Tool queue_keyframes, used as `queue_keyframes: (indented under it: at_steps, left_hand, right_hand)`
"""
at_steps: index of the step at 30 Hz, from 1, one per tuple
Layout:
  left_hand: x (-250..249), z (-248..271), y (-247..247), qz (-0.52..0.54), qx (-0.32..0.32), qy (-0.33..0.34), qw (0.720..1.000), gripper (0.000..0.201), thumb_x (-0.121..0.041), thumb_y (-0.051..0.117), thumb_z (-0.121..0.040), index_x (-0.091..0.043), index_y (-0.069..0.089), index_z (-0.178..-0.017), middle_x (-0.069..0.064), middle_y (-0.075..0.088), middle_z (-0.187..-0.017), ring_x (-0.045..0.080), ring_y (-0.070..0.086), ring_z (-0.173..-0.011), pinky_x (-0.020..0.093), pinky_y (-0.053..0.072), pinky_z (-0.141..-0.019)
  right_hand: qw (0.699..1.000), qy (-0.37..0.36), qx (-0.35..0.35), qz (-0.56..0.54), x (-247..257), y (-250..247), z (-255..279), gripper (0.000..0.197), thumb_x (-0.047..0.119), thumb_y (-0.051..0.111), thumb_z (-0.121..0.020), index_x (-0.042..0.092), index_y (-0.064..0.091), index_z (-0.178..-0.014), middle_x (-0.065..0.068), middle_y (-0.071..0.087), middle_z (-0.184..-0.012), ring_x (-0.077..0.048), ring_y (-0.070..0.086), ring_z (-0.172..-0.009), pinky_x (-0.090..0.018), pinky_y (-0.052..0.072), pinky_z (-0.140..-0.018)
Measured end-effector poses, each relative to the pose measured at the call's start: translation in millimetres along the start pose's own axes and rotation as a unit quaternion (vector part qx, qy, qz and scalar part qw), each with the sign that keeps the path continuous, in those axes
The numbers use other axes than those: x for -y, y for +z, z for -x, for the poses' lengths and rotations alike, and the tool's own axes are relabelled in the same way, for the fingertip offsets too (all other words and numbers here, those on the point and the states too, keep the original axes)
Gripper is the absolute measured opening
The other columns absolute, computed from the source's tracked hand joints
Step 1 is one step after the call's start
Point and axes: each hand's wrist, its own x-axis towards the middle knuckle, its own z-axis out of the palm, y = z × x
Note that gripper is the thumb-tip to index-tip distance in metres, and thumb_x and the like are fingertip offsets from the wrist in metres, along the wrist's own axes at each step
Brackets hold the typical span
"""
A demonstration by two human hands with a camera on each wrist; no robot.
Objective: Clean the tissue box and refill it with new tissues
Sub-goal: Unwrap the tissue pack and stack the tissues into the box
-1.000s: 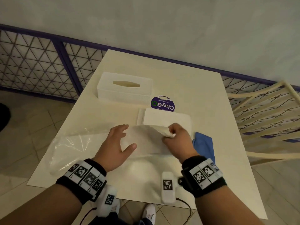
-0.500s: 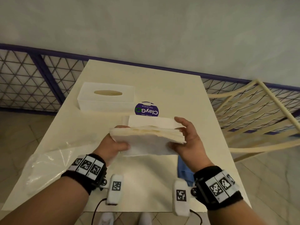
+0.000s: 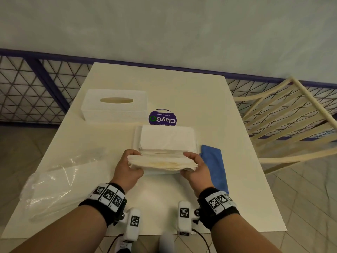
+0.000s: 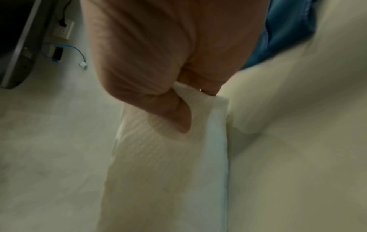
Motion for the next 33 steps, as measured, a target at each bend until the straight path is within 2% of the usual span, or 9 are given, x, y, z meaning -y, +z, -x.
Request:
queue_keyframes:
  at_steps: [5,10,12,15,19,22,25,29,33]
  left_hand:
    - [7,-2,1,-0.014,-0.022,-0.005,1.0,0.048,0.015,0.058,-0.069,-0.027,0.05,-0.091,0.001,0.058,-0.082,0.017,0.052,-0.068,0.013,0.041,-0.047]
    - [0,-3,-1,-0.036,-0.017,0.006,0.999,0.027,-0.011,0.053,-0.057,-0.03,0.055,-0.075,0.001,0.063,-0.078,0.011,0.053,-0.066,0.023,0.041,-0.058]
    - [-2,-4,-3,-0.028,-0.019,0.014,0.999,0.035,-0.001,0.057,-0.061,-0.031,0.055,-0.079,-0.002,0.062,-0.081,0.007,0.053,-0.067,0.017,0.042,-0.055]
    - [2,-7,-6,-0.044,-0.02,-0.004,0.999,0.049,0.014,0.058,-0.068,-0.027,0.052,-0.094,-0.002,0.058,-0.086,0.016,0.054,-0.076,0.024,0.043,-0.06]
    - [-2,-7,0,-0.084,-0.011,-0.016,0.996,0.034,0.005,0.059,-0.079,-0.018,0.051,-0.103,-0.006,0.059,-0.085,0.021,0.057,-0.083,0.019,0.041,-0.064]
    - [-24,-17,2,-0.102,-0.014,0.009,0.995,0.032,-0.003,0.061,-0.083,-0.02,0.047,-0.107,-0.013,0.058,-0.089,0.016,0.056,-0.085,0.021,0.042,-0.07]
    - [-46,-42,2,-0.102,-0.025,0.029,0.994,0.046,-0.011,0.066,-0.084,-0.021,0.044,-0.123,-0.006,0.058,-0.104,0.014,0.056,-0.093,0.025,0.042,-0.08]
    - [-66,-74,8,-0.113,-0.007,0.014,0.993,0.065,-0.018,0.067,-0.084,-0.03,0.033,-0.137,-0.002,0.056,-0.108,0.013,0.056,-0.093,0.022,0.044,-0.067]
    - [-68,-95,14,-0.126,-0.012,0.004,0.992,0.065,-0.019,0.067,-0.084,-0.029,0.033,-0.138,-0.001,0.056,-0.111,0.015,0.057,-0.096,0.021,0.043,-0.07]
  right_hand:
    - [0.999,-0.005,0.003,0.032,-2,-5,-5,0.045,-0.011,0.062,-0.073,0.031,0.062,-0.089,0.004,0.066,-0.087,-0.011,0.06,-0.078,-0.019,0.051,-0.073]
    - [1.0,-0.012,0.009,0.009,-1,-4,-7,0.028,-0.008,0.066,-0.077,0.019,0.057,-0.074,0.003,0.058,-0.073,-0.007,0.05,-0.066,-0.019,0.044,-0.067]
    - [1.0,0.004,0.005,0.003,-3,-7,-8,0.034,-0.011,0.064,-0.075,0.022,0.057,-0.081,0.003,0.06,-0.078,-0.01,0.053,-0.07,-0.024,0.047,-0.071]
    - [0.999,0.035,0.012,0.024,-14,-11,-11,0.049,-0.011,0.062,-0.074,0.031,0.059,-0.1,0.006,0.066,-0.095,-0.017,0.061,-0.09,-0.035,0.052,-0.088]
    - [0.994,0.086,0.016,0.07,-15,-4,-15,0.053,0.011,0.07,-0.082,0.011,0.049,-0.131,0.005,0.067,-0.099,-0.02,0.061,-0.103,-0.038,0.047,-0.101]
    - [0.996,0.056,-0.001,0.074,4,-9,-22,0.037,0.018,0.067,-0.086,0.016,0.054,-0.12,0.001,0.066,-0.106,-0.019,0.062,-0.1,-0.039,0.049,-0.097]
    - [0.998,0.031,-0.013,0.046,28,-16,-41,0.03,0.023,0.064,-0.087,0.024,0.052,-0.115,0.003,0.065,-0.107,-0.019,0.063,-0.101,-0.042,0.053,-0.093]
    - [0.997,0.025,-0.059,0.054,54,-21,-73,0.043,0.025,0.065,-0.086,0.018,0.047,-0.125,-0.004,0.061,-0.11,-0.027,0.063,-0.098,-0.048,0.058,-0.079]
    - [0.995,0.044,-0.061,0.068,66,-20,-93,0.049,0.021,0.065,-0.087,0.016,0.044,-0.131,-0.005,0.057,-0.112,-0.028,0.062,-0.095,-0.047,0.061,-0.067]
